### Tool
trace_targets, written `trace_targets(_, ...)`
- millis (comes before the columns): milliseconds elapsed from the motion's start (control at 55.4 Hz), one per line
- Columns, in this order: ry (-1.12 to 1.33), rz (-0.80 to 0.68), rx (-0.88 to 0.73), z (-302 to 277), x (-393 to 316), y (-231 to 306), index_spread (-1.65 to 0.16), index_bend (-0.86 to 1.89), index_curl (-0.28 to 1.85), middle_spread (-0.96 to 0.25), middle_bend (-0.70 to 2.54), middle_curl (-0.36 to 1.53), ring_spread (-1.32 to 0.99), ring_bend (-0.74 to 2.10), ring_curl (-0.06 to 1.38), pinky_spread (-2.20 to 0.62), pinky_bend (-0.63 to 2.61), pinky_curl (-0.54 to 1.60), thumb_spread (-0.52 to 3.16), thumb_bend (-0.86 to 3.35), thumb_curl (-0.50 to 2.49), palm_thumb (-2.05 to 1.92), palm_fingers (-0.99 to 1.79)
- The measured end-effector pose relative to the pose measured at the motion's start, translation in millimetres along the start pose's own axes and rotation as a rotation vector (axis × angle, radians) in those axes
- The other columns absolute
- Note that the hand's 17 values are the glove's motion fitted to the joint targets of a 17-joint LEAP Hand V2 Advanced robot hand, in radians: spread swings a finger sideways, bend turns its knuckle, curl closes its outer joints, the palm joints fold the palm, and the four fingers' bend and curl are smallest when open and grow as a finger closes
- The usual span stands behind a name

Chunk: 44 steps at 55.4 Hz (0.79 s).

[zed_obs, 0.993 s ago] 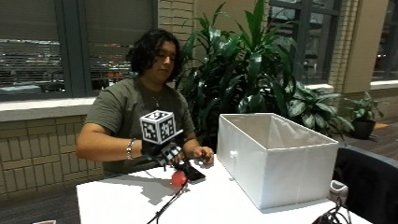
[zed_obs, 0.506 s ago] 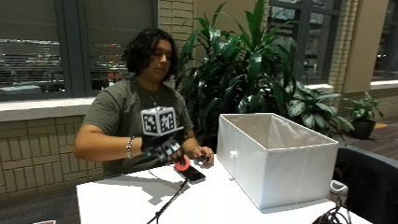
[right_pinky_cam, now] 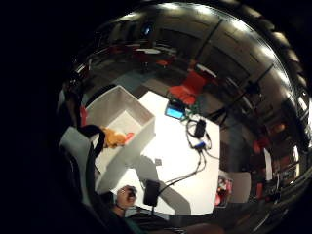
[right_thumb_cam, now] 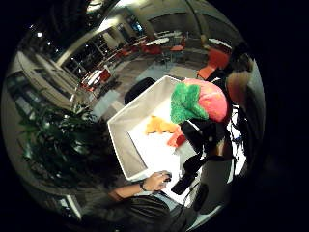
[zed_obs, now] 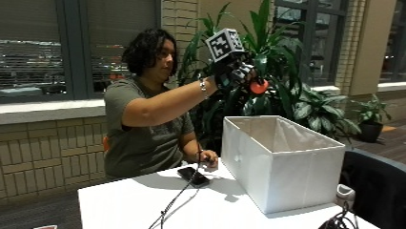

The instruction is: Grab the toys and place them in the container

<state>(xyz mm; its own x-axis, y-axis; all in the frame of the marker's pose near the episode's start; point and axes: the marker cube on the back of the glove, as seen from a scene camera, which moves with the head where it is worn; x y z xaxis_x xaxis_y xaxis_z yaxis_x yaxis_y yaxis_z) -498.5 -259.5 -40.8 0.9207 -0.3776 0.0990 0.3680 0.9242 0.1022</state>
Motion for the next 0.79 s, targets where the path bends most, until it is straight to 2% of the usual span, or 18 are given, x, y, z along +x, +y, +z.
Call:
trace_targets(145,-0.005,0.047,-0.046,17,-18,-31,-0.34,0.65,0.55,-0.56,1.59,1.41,-0.59,1.78,1.06,-0.58,1.57,1.04,1.39,0.07,0.28,0.47,0.71)
trace_targets(235,-0.013,0.091,-0.010,27,-17,-40,-0.34,0.66,0.55,-0.56,1.60,1.40,-0.59,1.78,1.06,-0.58,1.56,1.05,1.39,0.04,0.27,0.45,0.71)
trace_targets(325,-0.041,0.125,0.039,31,-6,-39,-0.33,0.61,0.54,-0.55,1.61,1.40,-0.59,1.80,1.07,-0.59,1.57,1.07,1.28,-0.08,0.23,0.22,0.67)
trace_targets(415,-0.038,0.132,0.022,33,11,-30,-0.32,0.54,0.54,-0.55,1.59,1.39,-0.59,1.82,1.09,-0.59,1.60,1.09,1.13,-0.08,0.23,0.05,0.63)
trace_targets(578,-0.007,0.044,-0.066,42,59,17,-0.33,0.51,0.53,-0.54,1.46,1.36,-0.59,1.76,1.09,-0.58,1.59,1.08,1.09,-0.04,0.24,-0.04,0.53)
trace_targets(668,-0.028,-0.035,-0.076,49,87,57,-0.35,0.50,0.53,-0.52,1.30,1.28,-0.53,1.63,1.00,-0.53,1.46,0.96,1.13,-0.03,0.24,-0.03,0.51)
trace_targets(795,-0.122,-0.045,-0.111,66,125,119,-0.36,0.45,0.51,-0.47,1.04,1.14,-0.45,1.46,0.86,-0.47,1.26,0.77,1.18,-0.03,0.24,-0.03,0.51)
